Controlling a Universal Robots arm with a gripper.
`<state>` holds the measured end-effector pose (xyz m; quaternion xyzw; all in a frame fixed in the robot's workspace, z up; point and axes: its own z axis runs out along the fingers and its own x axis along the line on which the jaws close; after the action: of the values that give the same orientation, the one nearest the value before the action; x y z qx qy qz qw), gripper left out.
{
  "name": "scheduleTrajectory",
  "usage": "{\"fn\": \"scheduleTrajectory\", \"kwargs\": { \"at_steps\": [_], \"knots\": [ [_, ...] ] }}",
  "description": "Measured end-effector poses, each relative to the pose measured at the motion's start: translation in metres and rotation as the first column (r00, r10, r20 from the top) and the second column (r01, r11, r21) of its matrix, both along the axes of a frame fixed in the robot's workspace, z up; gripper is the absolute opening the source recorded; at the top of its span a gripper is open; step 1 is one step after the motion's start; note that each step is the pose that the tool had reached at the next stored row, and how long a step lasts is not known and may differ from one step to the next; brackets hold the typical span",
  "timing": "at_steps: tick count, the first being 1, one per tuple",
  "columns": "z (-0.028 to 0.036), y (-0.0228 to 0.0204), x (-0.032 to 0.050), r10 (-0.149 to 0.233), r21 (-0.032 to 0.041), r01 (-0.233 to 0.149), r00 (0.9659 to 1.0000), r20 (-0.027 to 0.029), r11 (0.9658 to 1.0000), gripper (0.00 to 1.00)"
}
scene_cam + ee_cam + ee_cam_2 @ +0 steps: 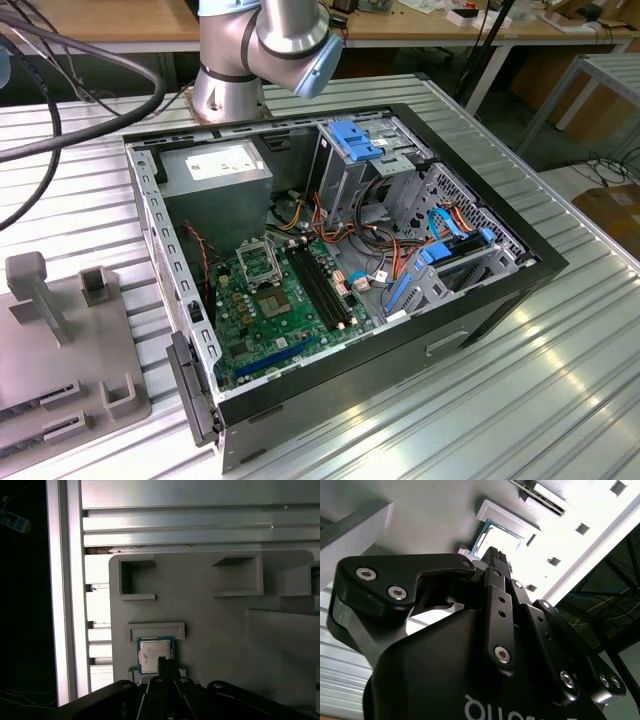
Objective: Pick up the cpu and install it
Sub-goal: 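Reach for the cpu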
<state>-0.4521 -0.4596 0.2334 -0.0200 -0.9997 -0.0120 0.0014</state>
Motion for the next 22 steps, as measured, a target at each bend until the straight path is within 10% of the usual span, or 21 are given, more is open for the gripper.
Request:
{"fn": "scheduleTrajectory", "kwargs": {
  "at_steps": [22],
  "knots": [
    [-0.0028,0.0000,-0.0017,0.000,-0.0008,0.000,1.0000,0.0001,1.0000,0.18]
  ]
}}
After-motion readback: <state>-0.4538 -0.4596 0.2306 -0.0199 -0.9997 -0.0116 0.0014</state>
